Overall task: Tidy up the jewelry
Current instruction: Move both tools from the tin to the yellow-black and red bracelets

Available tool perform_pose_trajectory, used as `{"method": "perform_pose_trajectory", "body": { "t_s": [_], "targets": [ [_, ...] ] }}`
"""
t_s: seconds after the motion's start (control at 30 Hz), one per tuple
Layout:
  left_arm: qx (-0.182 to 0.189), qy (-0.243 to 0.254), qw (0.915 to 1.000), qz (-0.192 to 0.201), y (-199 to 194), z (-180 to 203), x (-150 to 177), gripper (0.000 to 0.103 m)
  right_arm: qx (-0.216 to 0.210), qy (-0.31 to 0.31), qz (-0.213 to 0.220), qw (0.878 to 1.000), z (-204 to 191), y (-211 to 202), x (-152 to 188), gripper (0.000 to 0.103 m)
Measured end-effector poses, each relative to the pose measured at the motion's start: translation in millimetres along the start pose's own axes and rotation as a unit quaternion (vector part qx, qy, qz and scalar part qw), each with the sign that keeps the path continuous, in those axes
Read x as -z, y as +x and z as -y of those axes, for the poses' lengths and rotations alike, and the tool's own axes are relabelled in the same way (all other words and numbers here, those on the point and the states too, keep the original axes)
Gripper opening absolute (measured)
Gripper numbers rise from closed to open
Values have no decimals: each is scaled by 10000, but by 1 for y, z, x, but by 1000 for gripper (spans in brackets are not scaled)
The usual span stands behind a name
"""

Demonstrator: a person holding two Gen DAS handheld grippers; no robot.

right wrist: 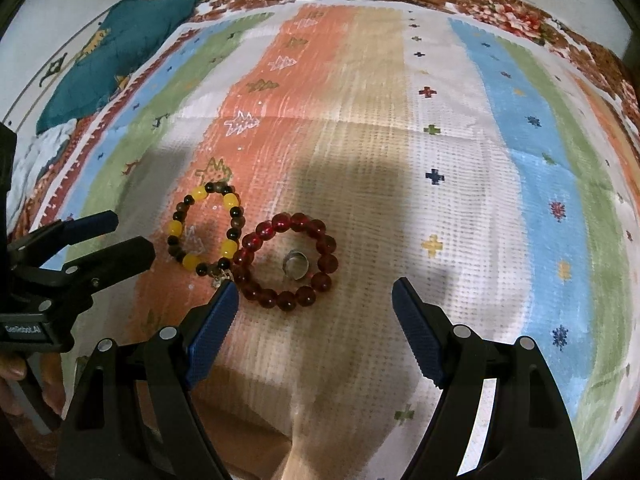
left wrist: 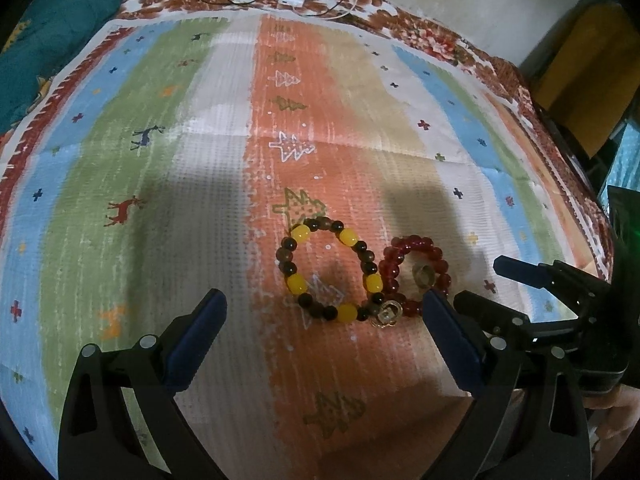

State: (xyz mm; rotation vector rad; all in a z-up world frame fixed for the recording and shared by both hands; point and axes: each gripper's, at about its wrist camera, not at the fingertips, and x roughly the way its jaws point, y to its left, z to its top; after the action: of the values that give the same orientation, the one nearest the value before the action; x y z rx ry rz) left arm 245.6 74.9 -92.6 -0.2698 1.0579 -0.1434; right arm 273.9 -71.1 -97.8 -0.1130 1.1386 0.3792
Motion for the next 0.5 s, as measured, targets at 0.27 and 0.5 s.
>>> {"method": "perform_pose_trajectory", "body": {
  "t_s": [0.27, 0.5],
  "targets": [
    [-60, 99, 9999, -120, 15, 0, -5, 87, 111, -31, -125, 9999, -4, 17, -5, 79],
    [-101, 153, 9996, -213, 26, -1, -10, 80, 192, -61, -231, 9995, -4, 30, -9, 79]
  ]
}}
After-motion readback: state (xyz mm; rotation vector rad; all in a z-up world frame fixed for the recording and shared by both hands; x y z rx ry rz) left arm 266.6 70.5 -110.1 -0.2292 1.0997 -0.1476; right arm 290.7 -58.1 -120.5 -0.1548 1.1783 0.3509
